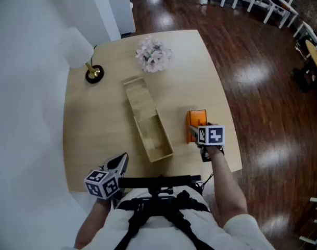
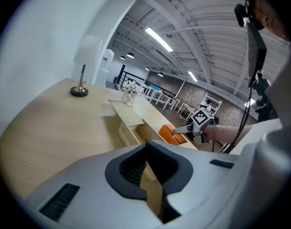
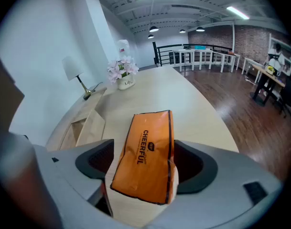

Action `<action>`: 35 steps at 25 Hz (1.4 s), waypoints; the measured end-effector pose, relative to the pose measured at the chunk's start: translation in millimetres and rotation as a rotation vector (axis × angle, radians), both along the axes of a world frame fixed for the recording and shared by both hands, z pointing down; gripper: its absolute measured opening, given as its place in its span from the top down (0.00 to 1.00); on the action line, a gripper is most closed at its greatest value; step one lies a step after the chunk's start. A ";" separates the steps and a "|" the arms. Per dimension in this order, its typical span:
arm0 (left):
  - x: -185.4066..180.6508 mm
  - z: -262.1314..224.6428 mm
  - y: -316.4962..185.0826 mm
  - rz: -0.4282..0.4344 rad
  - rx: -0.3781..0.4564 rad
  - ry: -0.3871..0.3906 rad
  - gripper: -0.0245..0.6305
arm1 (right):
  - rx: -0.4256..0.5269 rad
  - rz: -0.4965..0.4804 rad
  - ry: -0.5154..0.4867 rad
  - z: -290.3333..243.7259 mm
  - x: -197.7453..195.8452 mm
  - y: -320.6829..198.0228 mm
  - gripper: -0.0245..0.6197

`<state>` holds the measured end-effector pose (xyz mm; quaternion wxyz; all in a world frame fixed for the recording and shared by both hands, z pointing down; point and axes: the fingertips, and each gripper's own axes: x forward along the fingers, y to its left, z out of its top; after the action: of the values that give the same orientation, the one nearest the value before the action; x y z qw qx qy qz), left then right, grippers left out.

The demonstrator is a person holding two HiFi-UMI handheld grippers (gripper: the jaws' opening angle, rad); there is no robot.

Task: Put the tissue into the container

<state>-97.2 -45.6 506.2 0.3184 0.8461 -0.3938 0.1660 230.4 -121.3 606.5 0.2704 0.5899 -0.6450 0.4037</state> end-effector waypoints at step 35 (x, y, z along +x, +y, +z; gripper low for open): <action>-8.9 -13.0 6.6 -0.020 0.021 0.050 0.97 | -0.015 0.081 0.025 13.5 4.0 2.4 0.42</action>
<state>-106.1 -38.9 493.2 0.3211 0.8494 -0.3958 0.1375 234.4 -118.8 620.0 0.2663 0.6187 -0.6140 0.4115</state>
